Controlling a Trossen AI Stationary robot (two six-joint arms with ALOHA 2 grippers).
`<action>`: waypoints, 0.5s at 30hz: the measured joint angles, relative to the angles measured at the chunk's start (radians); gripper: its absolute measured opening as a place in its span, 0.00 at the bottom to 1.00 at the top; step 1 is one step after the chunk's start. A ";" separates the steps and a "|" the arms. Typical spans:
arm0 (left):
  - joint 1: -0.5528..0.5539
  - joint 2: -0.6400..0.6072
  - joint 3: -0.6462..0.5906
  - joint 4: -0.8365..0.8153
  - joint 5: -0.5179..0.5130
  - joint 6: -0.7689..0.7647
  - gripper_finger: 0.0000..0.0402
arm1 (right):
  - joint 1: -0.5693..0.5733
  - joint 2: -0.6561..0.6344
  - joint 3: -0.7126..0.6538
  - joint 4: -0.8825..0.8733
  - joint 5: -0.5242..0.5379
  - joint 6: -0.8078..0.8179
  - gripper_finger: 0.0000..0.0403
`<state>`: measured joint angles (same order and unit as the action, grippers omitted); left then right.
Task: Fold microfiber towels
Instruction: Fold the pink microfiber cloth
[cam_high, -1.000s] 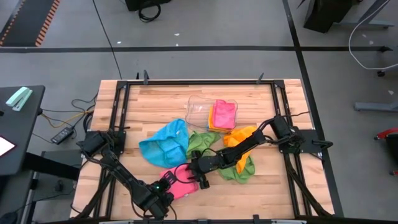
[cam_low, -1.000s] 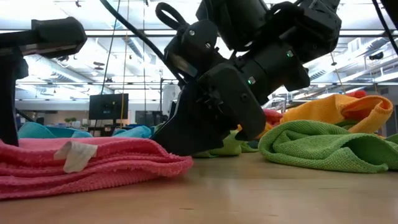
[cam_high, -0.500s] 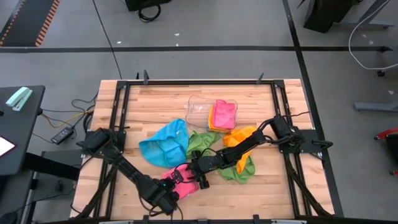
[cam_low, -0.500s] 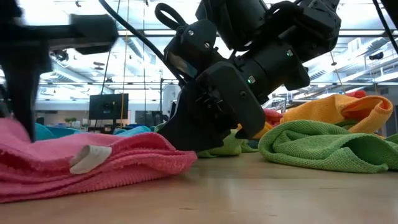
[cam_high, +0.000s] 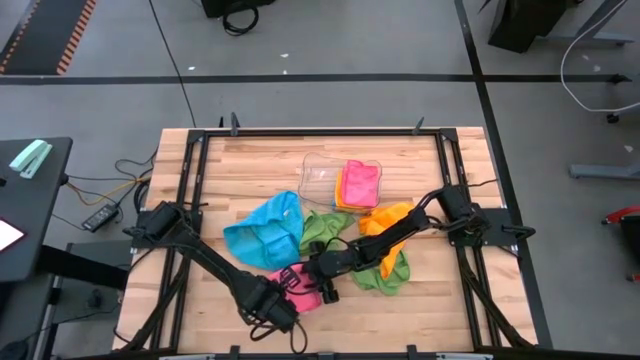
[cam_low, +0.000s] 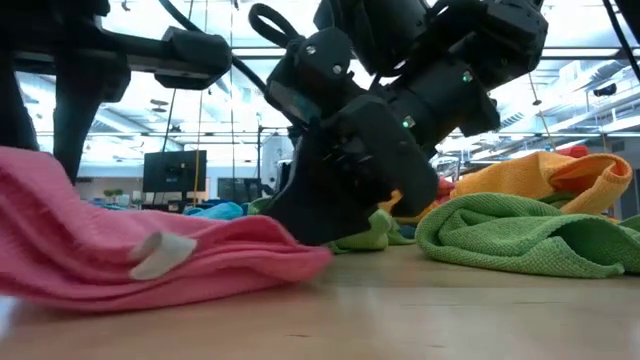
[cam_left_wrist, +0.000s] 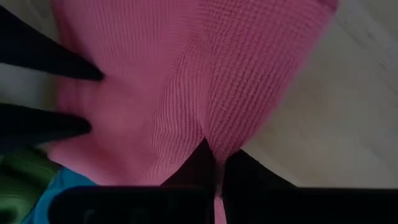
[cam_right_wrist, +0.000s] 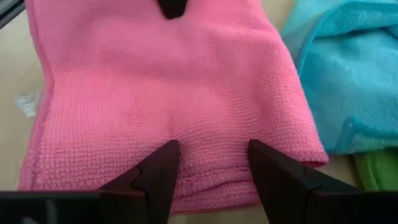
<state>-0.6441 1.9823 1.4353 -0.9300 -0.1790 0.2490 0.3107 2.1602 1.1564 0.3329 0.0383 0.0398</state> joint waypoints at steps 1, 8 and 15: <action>0.000 0.000 0.000 -0.001 0.000 -0.008 0.06 | 0.000 -0.015 -0.003 -0.021 -0.002 -0.006 0.51; -0.005 0.000 0.000 0.002 0.000 -0.036 0.07 | 0.000 -0.114 -0.004 -0.081 0.005 -0.033 0.51; -0.003 0.000 0.000 0.003 -0.004 -0.036 0.05 | 0.020 -0.101 -0.002 0.097 -0.029 -0.006 0.51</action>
<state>-0.6474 1.9823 1.4353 -0.9272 -0.1830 0.2131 0.3307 2.0596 1.1543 0.4295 0.0092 0.0337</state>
